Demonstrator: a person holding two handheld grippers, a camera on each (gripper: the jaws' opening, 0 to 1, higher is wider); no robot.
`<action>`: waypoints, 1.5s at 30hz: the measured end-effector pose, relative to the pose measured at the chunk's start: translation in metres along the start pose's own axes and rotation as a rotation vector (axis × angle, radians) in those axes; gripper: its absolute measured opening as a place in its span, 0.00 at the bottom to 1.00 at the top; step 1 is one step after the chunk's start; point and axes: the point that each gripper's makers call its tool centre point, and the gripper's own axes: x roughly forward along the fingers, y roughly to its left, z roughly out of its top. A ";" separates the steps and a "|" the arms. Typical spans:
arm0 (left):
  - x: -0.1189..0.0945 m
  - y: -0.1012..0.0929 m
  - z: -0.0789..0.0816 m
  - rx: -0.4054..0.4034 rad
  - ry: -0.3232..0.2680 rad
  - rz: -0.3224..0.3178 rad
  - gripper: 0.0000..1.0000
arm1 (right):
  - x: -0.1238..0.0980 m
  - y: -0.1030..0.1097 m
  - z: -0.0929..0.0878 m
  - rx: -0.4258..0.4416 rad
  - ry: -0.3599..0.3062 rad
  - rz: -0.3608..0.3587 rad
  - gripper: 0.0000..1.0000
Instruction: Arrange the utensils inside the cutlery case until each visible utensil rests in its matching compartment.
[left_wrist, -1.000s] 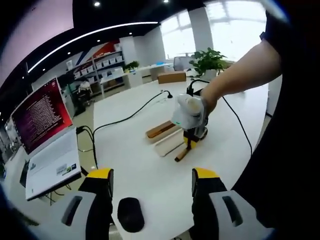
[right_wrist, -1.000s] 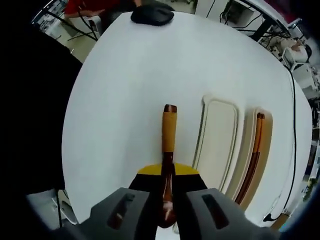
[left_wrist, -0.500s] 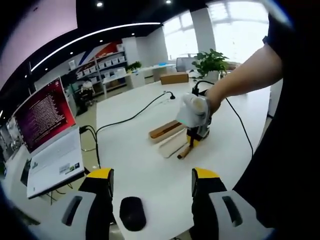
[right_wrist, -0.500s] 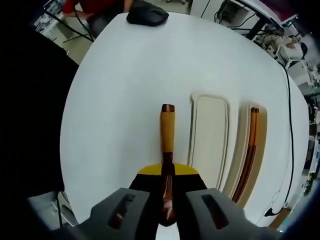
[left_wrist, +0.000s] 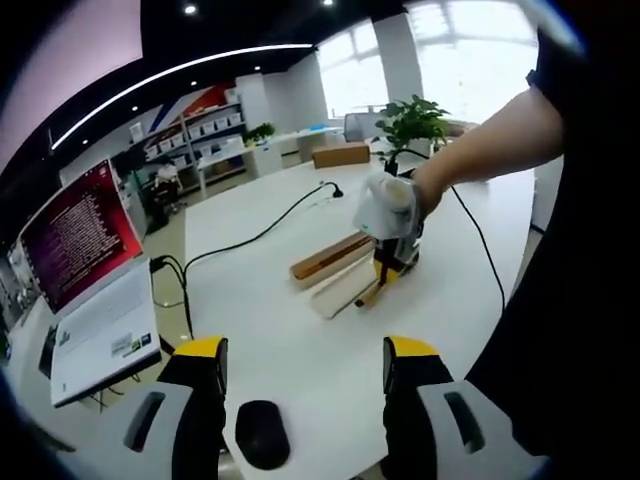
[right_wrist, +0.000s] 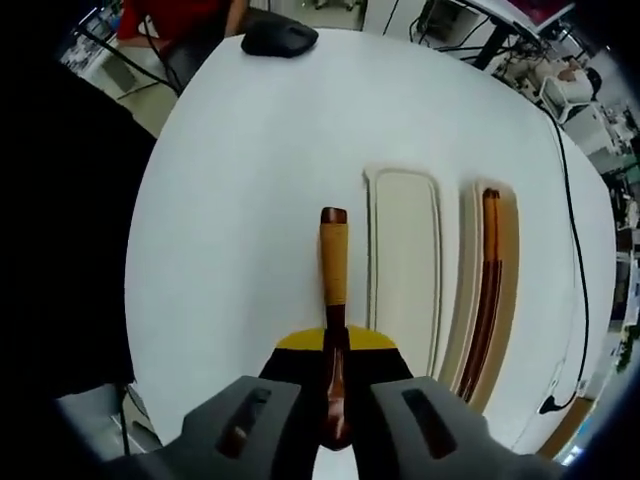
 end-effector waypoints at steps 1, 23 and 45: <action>0.000 -0.001 0.001 0.004 -0.001 0.000 0.65 | 0.000 0.000 0.000 0.001 -0.001 -0.001 0.00; 0.006 -0.005 0.007 0.017 -0.009 -0.019 0.65 | -0.027 -0.022 -0.004 0.073 -0.062 -0.047 0.00; 0.009 -0.003 0.005 0.017 -0.001 -0.022 0.64 | -0.043 -0.056 -0.019 0.060 -0.023 -0.093 0.00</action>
